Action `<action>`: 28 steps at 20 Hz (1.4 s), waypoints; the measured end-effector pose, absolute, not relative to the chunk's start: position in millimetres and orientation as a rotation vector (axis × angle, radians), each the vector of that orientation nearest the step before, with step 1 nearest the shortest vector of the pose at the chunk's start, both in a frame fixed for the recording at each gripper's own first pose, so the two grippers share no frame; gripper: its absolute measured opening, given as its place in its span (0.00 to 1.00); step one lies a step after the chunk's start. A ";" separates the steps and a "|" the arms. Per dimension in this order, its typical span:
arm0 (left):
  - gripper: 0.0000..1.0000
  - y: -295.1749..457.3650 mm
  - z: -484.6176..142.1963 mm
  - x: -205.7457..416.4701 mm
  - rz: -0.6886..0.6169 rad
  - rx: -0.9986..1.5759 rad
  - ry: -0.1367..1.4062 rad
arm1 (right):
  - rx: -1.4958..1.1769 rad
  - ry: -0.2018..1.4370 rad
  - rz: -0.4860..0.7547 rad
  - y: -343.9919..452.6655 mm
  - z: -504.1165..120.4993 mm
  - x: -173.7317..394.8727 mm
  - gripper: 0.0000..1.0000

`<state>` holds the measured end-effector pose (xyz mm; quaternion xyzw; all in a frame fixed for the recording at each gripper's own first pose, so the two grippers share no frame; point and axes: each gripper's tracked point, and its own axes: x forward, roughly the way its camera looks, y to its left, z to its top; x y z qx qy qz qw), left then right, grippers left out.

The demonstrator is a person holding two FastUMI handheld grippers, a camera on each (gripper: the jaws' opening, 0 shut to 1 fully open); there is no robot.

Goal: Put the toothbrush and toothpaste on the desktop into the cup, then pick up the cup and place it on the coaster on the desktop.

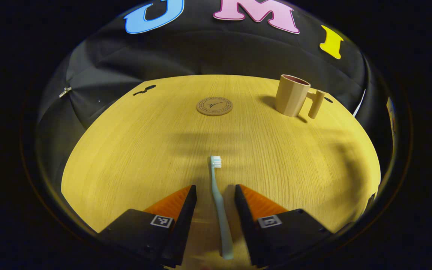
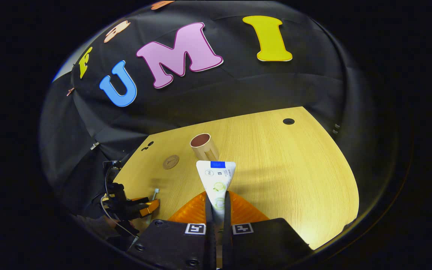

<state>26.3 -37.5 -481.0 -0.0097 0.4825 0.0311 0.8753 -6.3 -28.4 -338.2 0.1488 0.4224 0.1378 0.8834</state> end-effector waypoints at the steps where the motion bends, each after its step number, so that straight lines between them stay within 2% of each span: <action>1: 0.55 -37.0 -482.4 26.2 0.071 -0.022 1.011 | 0.315 0.877 0.289 -28.8 -337.8 -5.6 0.11; 3: 0.27 -34.9 -480.1 26.0 0.081 -0.018 1.014 | 0.324 0.873 0.288 -30.6 -336.1 -5.1 0.11; 8: 0.07 -37.2 -476.5 29.1 0.022 -0.063 1.039 | 0.341 0.848 0.287 -27.0 -336.9 -3.5 0.11; 12: 0.06 -42.4 -452.7 34.4 -0.028 -0.132 0.950 | 0.385 0.780 0.284 -23.7 -314.4 2.4 0.11; 18: 0.06 -51.7 -343.1 60.0 -0.079 -0.251 0.687 | 0.375 0.599 0.328 -2.2 -257.1 43.9 0.11; 24: 0.06 -58.5 -255.1 54.4 -0.116 -0.330 0.538 | 0.426 0.390 0.392 39.8 -201.0 127.3 0.11; 28: 0.06 -65.0 -226.1 33.2 -0.133 -0.353 0.509 | 0.382 0.305 0.444 82.5 -215.6 211.1 0.10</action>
